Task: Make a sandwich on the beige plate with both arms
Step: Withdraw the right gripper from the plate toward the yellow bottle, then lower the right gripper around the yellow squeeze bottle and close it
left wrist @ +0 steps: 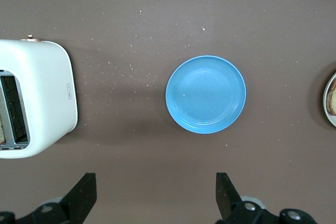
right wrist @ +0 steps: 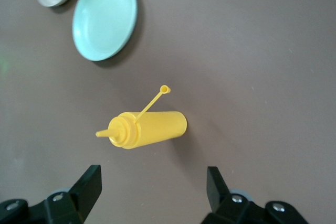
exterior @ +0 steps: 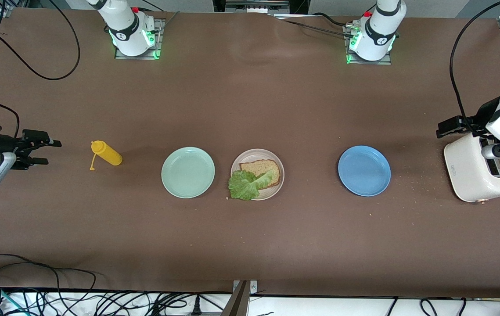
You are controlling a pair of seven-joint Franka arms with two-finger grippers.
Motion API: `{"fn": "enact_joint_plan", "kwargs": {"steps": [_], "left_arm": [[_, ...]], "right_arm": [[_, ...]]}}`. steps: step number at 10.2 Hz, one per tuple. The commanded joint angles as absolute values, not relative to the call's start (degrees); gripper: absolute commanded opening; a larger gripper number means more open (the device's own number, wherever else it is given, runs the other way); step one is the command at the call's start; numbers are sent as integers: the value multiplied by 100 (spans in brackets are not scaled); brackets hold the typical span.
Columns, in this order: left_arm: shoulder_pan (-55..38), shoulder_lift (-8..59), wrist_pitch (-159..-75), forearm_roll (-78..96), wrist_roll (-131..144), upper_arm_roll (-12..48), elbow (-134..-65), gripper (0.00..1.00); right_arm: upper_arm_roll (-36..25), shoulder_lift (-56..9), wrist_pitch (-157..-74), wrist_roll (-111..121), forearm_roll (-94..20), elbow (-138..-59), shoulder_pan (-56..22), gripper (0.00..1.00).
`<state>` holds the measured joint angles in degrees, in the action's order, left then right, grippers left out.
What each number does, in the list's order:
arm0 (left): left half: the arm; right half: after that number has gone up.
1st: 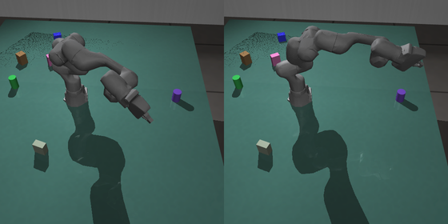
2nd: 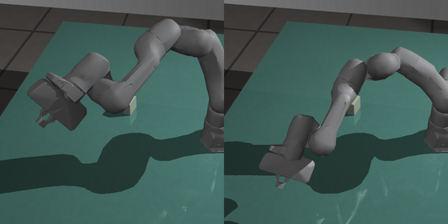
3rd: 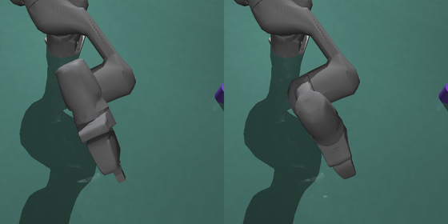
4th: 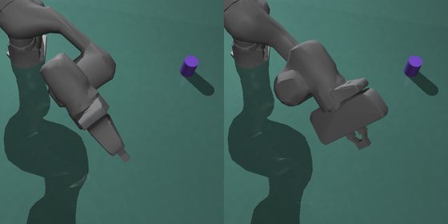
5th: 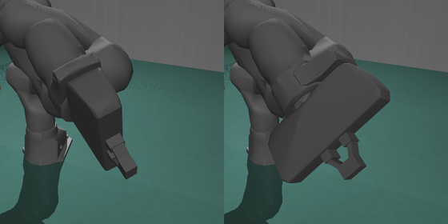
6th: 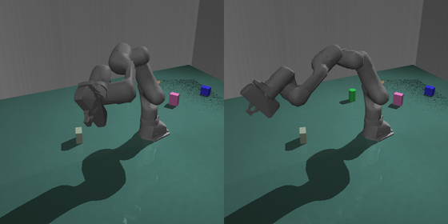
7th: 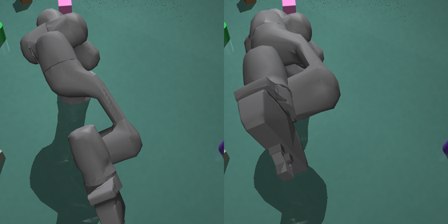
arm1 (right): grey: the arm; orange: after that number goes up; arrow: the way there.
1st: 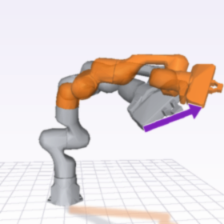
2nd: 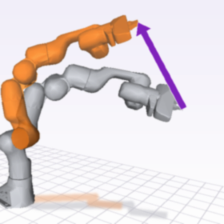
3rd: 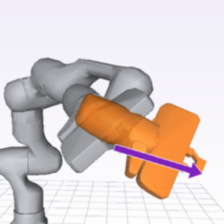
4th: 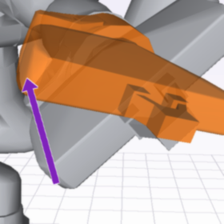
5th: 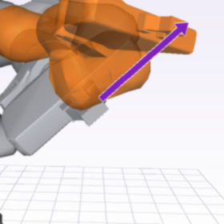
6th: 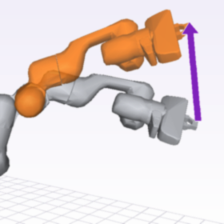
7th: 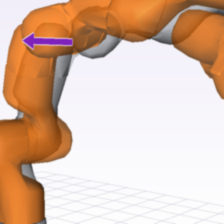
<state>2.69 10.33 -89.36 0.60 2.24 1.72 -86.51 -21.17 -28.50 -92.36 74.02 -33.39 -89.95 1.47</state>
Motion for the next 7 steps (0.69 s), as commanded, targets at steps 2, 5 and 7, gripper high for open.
{"fn": "enact_joint_plan", "kwargs": {"steps": [2, 5, 7], "left_arm": [[246, 1099, -8807, -70, 229, 176, -8481, 100], [246, 1099, -8807, -70, 229, 176, -8481, 100], [246, 1099, -8807, -70, 229, 176, -8481, 100]], "right_arm": [[-2074, -3250, -9255, 10161, -4636, -9430, 597, 90], [-2057, -3489, -9281, 11738, -5097, -9545, 668, 90], [-2030, -3629, -9412, 12434, -5150, -9545, 607, 90]]}}
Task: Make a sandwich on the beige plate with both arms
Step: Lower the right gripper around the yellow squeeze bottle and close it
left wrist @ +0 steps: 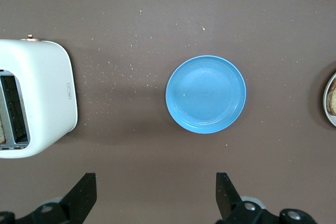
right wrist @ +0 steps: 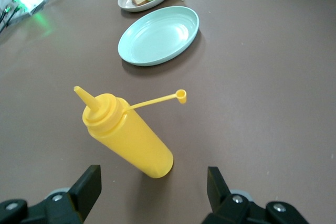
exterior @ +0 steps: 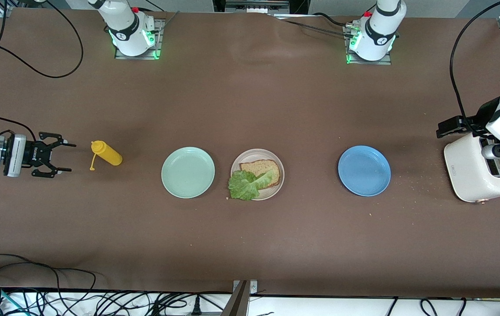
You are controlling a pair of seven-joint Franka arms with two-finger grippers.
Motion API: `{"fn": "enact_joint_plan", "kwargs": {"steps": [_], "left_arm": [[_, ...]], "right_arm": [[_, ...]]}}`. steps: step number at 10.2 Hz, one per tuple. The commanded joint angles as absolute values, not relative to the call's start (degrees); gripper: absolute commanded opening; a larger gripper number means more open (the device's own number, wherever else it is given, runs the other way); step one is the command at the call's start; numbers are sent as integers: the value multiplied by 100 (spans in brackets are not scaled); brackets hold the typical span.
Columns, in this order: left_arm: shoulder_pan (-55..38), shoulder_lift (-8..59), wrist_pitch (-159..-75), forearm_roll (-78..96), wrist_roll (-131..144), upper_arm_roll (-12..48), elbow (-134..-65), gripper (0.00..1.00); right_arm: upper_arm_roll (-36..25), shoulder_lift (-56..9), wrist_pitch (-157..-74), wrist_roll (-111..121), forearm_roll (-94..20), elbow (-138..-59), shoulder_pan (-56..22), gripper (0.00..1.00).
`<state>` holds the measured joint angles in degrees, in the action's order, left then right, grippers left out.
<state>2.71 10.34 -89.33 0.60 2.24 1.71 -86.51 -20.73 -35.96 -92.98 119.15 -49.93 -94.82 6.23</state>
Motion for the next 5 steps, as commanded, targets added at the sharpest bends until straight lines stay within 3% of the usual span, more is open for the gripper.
{"fn": "enact_joint_plan", "kwargs": {"steps": [1, 5], "left_arm": [[246, 1099, -8807, -70, 229, 176, -8481, 100], [246, 1099, -8807, -79, 229, 176, -8481, 100]], "right_arm": [[-2022, -3656, -9500, 12689, -5159, -9597, 511, 89], [-2013, -3700, -9702, 12797, -5300, -9966, 343, 86]]}}
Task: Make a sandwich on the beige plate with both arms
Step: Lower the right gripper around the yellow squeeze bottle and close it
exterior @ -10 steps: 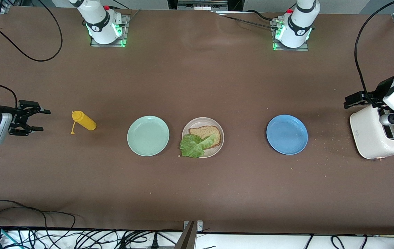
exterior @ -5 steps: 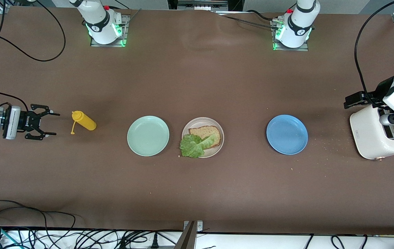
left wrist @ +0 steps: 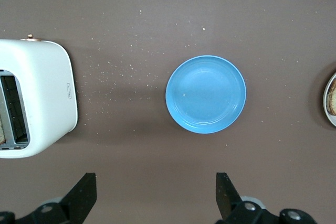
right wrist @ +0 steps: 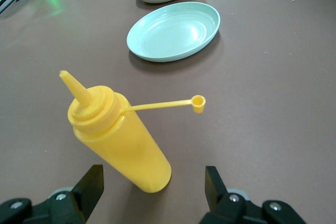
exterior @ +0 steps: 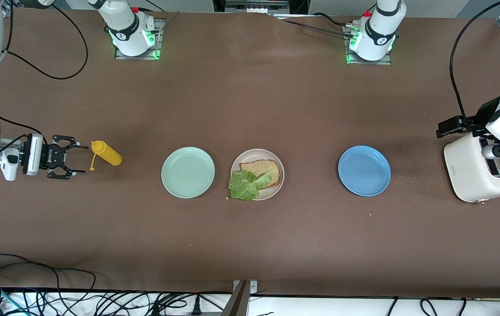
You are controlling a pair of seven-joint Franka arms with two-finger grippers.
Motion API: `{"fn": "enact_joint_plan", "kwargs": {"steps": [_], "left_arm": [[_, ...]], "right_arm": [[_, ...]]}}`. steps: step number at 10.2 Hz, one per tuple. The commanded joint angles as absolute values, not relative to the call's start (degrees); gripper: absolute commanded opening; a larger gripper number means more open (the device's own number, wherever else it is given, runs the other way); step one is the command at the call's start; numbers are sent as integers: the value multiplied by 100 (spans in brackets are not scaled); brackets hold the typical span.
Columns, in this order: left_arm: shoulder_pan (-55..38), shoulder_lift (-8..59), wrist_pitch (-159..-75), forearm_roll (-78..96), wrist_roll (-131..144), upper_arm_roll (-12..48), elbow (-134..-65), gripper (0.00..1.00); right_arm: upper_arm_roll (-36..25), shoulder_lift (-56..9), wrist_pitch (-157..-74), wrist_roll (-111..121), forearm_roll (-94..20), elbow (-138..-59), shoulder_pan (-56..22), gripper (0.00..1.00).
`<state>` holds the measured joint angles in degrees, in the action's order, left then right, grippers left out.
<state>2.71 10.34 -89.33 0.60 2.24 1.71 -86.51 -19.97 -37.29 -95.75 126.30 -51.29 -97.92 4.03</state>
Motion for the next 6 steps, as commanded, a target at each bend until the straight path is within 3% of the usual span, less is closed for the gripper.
{"fn": "enact_joint_plan", "kwargs": {"steps": [1, 6], "left_arm": [[246, 1099, -8807, -70, 229, 176, -8481, 100], [246, 1099, -8807, -70, 229, 176, -8481, 100]], "right_arm": [[-2013, -3761, -9747, 12884, -5343, -10010, 317, 86], [-1952, -3990, -9712, 13140, -5625, -10142, 272, 86]]}}
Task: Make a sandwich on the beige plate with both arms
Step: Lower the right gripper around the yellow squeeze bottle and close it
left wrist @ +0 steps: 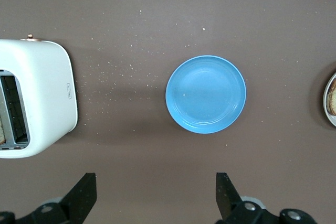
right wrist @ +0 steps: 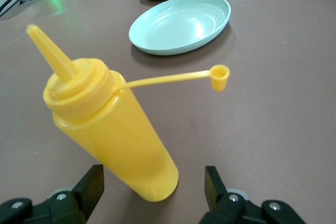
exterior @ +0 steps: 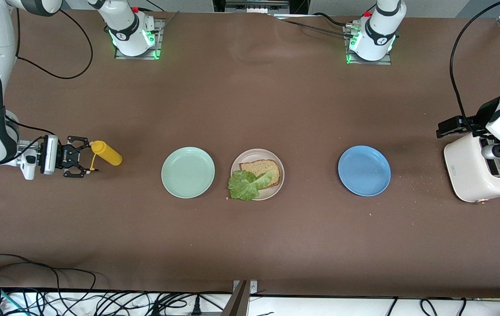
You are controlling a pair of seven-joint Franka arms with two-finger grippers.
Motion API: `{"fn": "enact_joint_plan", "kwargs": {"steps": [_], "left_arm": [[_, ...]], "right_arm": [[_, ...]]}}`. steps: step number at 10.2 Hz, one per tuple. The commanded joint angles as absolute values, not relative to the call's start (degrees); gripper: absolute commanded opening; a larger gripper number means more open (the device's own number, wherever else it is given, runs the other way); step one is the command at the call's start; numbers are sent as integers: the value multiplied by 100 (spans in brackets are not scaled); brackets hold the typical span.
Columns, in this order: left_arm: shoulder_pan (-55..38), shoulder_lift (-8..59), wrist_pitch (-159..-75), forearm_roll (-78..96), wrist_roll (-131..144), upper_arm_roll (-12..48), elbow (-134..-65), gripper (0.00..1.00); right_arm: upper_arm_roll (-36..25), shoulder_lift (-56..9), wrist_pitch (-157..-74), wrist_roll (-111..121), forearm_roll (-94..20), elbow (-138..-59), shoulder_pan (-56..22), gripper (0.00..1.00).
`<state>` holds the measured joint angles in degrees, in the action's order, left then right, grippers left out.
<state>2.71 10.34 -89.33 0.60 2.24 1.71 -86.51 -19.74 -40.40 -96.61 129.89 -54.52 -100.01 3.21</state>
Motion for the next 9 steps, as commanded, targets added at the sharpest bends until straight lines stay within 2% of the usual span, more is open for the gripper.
{"fn": "enact_joint_plan", "kwargs": {"steps": [1, 2, 9], "left_arm": [[246, 1099, -8807, -70, 229, 176, -8481, 100], [246, 1099, -8807, -70, 229, 176, -8481, 100], [246, 1099, -8807, -79, 229, 176, -8481, 100]], "right_arm": [[-1890, -3990, -9738, 13140, -5634, -10143, 272, 86], [-1846, -4008, -9738, 13140, -5747, -10151, 255, 82], [-1811, -4069, -9773, 13140, -6151, -10230, 97, 81]]}}
